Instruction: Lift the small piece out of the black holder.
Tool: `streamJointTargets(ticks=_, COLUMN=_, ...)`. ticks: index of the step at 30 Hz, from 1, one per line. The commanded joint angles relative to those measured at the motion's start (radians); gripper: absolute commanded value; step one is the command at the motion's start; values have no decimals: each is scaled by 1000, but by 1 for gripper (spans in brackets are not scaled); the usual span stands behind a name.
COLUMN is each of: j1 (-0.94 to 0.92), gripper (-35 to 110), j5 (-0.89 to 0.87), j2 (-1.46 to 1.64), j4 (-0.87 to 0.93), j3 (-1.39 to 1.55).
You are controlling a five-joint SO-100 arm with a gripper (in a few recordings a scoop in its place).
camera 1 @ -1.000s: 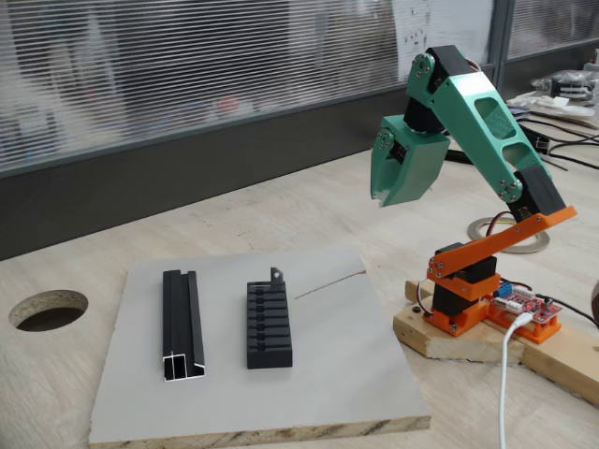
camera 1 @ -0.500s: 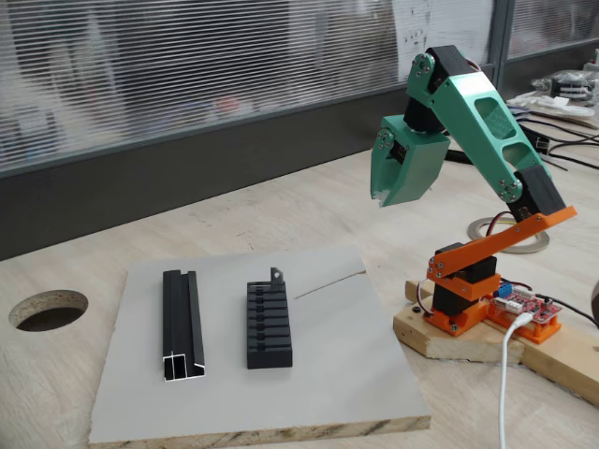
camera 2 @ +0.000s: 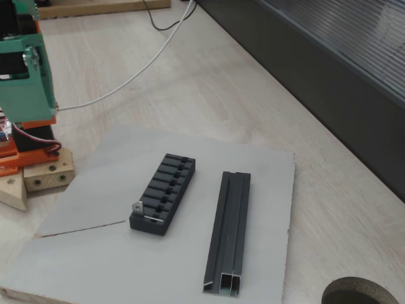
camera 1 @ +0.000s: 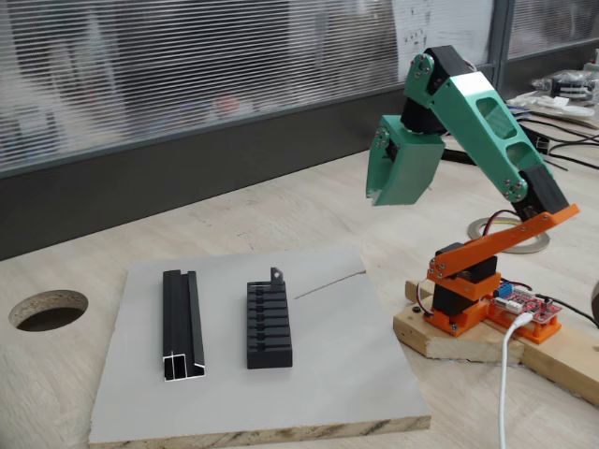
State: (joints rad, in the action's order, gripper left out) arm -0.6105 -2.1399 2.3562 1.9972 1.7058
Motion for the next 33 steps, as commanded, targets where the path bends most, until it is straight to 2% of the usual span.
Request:
streamJointTargets(ticks=1, j1=117, gripper=15, j5=-184, j2=0, j4=28, j3=-18)
streamJointTargets(ticks=10, j1=373, gripper=15, j5=-520, j2=-239, j4=9, j3=-31)
streamJointTargets(ticks=19, j1=399, gripper=15, j5=-735, j2=-351, j4=-339, j3=-21)
streamJointTargets(ticks=23, j1=399, gripper=15, j5=-776, j2=-426, j4=-393, j3=-21)
streamJointTargets(ticks=33, j1=388, gripper=14, j5=-762, j2=-505, j4=-394, j3=-18)
